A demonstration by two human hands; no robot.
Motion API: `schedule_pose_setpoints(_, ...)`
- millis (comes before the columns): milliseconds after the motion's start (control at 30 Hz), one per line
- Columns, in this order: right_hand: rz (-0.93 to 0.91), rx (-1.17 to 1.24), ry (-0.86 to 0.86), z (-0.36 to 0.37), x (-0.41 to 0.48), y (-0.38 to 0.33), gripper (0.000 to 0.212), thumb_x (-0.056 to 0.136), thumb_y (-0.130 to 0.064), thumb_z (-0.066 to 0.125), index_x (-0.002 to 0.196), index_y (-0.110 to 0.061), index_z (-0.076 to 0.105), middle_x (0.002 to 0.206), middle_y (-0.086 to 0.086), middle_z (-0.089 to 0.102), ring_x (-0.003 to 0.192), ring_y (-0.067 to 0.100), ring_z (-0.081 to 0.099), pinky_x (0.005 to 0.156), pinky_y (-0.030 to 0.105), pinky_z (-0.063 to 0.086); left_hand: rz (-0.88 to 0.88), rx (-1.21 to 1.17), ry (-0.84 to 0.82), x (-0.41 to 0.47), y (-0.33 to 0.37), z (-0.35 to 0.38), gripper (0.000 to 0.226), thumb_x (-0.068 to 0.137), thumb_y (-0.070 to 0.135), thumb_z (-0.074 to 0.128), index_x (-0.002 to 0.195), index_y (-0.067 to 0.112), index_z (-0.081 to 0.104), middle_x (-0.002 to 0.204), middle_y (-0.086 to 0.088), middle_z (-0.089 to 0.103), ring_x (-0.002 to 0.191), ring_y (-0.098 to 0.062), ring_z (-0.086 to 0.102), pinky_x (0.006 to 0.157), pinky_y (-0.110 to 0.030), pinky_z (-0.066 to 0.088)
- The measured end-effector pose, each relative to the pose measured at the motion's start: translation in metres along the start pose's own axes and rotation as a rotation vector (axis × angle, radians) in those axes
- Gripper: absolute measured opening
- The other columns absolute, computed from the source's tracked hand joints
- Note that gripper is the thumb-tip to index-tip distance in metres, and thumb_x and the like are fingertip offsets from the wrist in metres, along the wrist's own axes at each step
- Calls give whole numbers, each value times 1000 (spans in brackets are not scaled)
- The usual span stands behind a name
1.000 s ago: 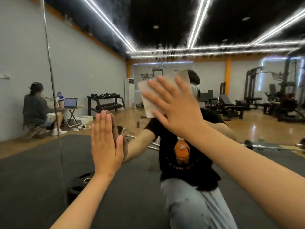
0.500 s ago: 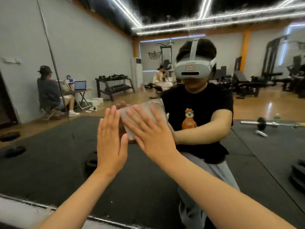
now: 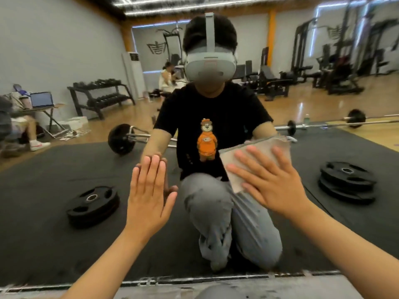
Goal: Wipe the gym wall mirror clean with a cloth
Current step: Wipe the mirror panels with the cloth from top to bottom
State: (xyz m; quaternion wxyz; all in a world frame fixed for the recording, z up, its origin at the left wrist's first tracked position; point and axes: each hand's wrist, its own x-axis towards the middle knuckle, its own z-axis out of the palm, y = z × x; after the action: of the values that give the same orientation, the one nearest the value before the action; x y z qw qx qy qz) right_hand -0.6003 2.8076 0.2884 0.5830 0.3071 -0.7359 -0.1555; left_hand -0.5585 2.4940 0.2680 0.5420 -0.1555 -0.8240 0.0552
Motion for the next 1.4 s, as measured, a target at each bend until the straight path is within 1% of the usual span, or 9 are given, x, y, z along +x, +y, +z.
schedule_pose_setpoints(200, 254, 13, -34, -9, -58, 60, 55, 105, -36, 31, 158, -30, 18, 167, -2, 4, 154, 24, 4, 121, 52, 3, -42, 32, 66, 0, 6, 15, 77, 100, 45, 33, 156, 2, 2, 166, -7, -10, 153, -26, -7, 124, -47, -2)
schedule_pose_setpoints(400, 702, 136, 39, 0, -31, -14, 57, 105, -36, 22, 159, -29, 3, 165, -6, -14, 153, 21, -11, 122, 51, -5, -50, 23, 84, 0, 7, 16, 78, 99, 44, 34, 157, 4, 0, 166, -5, -12, 153, -26, -8, 123, -47, -3)
schedule_pose_setpoints(467, 772, 176, 39, 4, -20, -44, 58, 105, -37, 20, 158, -30, -1, 165, -6, -16, 152, 21, -12, 122, 51, -7, -54, 11, 72, 1, 7, 14, 78, 99, 43, 35, 157, 5, -1, 166, -4, -13, 153, -25, -9, 123, -46, -3)
schedule_pose_setpoints(700, 533, 287, -27, 11, 10, -119, 57, 106, -37, 26, 159, -29, 5, 166, -2, -11, 153, 23, -8, 121, 52, -8, -123, -106, -5, -25, -10, -15, 68, 100, 32, 32, 157, 8, 6, 166, 0, -8, 154, -23, -3, 124, -44, 0)
schedule_pose_setpoints(867, 326, 313, -26, 8, 59, -159, 62, 101, -28, 45, 158, -27, 19, 166, -4, 5, 154, 19, 0, 122, 50, -1, -318, -32, -83, -62, -43, -17, 67, 101, 32, 32, 157, 7, 6, 163, -20, 9, 153, -24, -3, 124, -44, 1)
schedule_pose_setpoints(1033, 161, 287, -8, 10, 109, -202, 65, 100, -23, 44, 158, -25, 16, 165, -5, 16, 152, 16, 10, 123, 47, -8, -257, -106, -82, -67, -56, -19, 61, 106, 39, 23, 159, 16, 3, 166, 0, -4, 154, -21, -1, 124, -44, 4)
schedule_pose_setpoints(1133, 46, 232, -11, 18, 104, -207, 65, 101, -23, 37, 159, -22, 9, 166, -3, 11, 152, 17, 9, 122, 49, -7, -274, -183, -87, -66, -58, -25, 63, 107, 41, 22, 157, 5, 11, 165, -3, 3, 154, -22, 3, 124, -43, 5)
schedule_pose_setpoints(1267, -281, 134, -86, 35, 55, -218, 70, 98, -31, 32, 158, -17, -1, 167, -1, 2, 153, 18, 4, 120, 51, -15, -351, -224, -73, -63, -45, -25, 69, 105, 41, 31, 153, -6, 13, 163, -10, 6, 153, -27, 2, 124, -46, 4)
schedule_pose_setpoints(1400, -483, 83, -235, 50, -21, -230, 75, 99, -35, 30, 157, -11, -12, 162, 10, -21, 149, 30, -21, 116, 54, -24, -409, -189, -59, -59, -31, -18, 75, 99, 37, 42, 152, -10, 15, 161, -24, 6, 151, -33, 0, 123, -50, 2)
